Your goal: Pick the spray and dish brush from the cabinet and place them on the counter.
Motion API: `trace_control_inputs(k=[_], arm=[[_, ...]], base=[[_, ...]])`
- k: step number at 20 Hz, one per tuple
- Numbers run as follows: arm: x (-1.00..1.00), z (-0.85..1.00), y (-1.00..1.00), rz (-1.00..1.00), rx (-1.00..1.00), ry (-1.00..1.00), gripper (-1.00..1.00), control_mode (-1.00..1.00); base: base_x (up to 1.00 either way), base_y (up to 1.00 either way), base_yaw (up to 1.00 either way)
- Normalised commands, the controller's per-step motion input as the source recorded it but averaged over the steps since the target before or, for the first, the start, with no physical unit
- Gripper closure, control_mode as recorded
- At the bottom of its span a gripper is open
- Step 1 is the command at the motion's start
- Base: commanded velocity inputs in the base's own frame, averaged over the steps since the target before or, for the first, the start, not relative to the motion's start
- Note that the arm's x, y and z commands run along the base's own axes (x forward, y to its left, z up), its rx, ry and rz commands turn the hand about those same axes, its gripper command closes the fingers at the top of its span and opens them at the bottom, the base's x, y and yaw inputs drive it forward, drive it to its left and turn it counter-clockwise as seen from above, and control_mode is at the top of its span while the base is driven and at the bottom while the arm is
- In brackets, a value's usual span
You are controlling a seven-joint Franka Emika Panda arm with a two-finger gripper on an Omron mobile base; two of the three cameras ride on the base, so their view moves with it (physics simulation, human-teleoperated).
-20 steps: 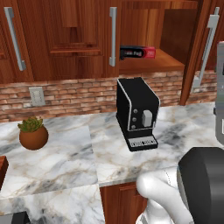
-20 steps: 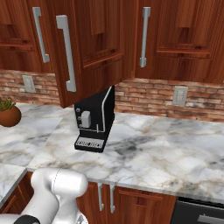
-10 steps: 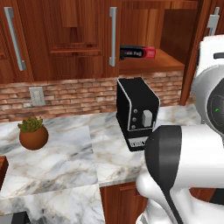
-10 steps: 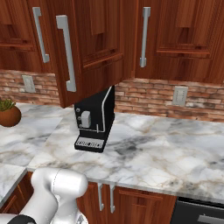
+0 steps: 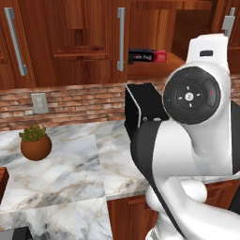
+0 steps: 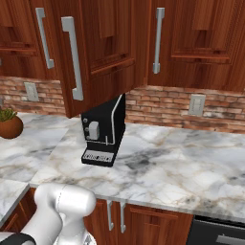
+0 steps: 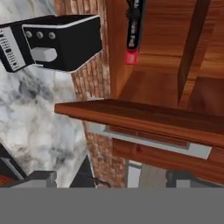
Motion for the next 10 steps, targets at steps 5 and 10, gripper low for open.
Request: trace_control_inputs(k=[5, 10], arm=[[0.34, -0.05, 0.14, -0.1, -0.01, -0.04, -1.0, -1.0], [0.3, -0.02, 0.04, -0.15, -0.01, -0.03, -1.0, -1.0]], base=[[0.0, 0.0, 0.0], [0.0, 0.0, 0.0]])
